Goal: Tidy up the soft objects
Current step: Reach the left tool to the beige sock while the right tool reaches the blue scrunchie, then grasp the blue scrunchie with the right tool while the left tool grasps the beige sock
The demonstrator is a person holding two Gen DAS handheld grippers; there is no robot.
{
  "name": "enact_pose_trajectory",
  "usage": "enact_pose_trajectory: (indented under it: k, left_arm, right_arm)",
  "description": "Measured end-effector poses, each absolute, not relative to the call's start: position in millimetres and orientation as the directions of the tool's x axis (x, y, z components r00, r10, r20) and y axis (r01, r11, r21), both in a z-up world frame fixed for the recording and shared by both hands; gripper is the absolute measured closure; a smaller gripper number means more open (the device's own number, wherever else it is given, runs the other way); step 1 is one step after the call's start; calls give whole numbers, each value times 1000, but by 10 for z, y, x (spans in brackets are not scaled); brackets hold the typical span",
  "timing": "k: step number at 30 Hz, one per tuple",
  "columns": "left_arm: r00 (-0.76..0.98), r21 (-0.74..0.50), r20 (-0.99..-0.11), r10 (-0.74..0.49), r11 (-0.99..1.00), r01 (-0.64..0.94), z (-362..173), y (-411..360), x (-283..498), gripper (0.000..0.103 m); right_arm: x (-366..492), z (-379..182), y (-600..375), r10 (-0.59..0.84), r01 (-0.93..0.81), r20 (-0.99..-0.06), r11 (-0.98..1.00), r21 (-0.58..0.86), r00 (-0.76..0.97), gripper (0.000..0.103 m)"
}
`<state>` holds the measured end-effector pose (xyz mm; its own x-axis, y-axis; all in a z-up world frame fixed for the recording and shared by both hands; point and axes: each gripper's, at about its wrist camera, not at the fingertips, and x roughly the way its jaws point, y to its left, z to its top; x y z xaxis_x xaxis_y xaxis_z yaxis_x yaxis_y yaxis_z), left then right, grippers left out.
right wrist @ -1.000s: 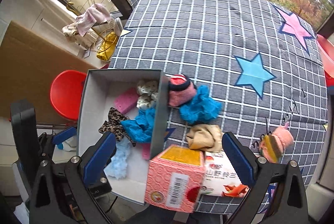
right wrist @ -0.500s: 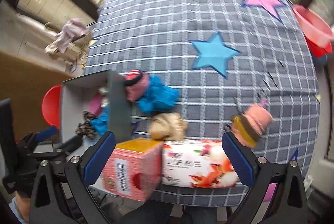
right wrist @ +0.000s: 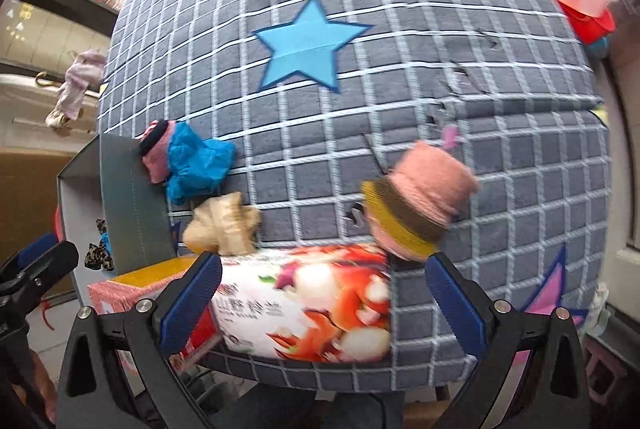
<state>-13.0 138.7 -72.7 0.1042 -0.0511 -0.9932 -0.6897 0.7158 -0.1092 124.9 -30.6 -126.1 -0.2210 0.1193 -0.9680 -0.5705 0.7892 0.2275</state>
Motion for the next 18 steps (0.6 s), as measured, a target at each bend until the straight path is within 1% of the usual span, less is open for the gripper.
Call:
enact_pose_trajectory:
  k: [7, 8, 11, 15, 18]
  left_arm:
    - [79, -83, -996, -36, 673, -735, -761, 1501, -166, 1]
    - [63, -60, -998, -20, 667, -743, -762, 1521, -171, 0]
    - [71, -70, -997, -24, 642, -764, -758, 1608, -199, 0]
    - [87, -62, -996, 13, 601, -797, -683, 1735, -256, 0]
    - [89, -55, -996, 30, 582, -811, -644, 1803, -280, 0]
  right_arm:
    - [1107, -1593, 422, 138, -649, -941, 692, 314, -309, 0]
    - [1084, -1646, 522, 134, -661, -939, 678, 320, -317, 0]
    - [1025, -1821, 805, 128, -690, -933, 641, 337, -337, 0]
    - [899, -2027, 1103, 120, -739, -930, 576, 350, -347, 1]
    - [799, -2131, 1252, 107, -782, -939, 529, 331, -326, 0]
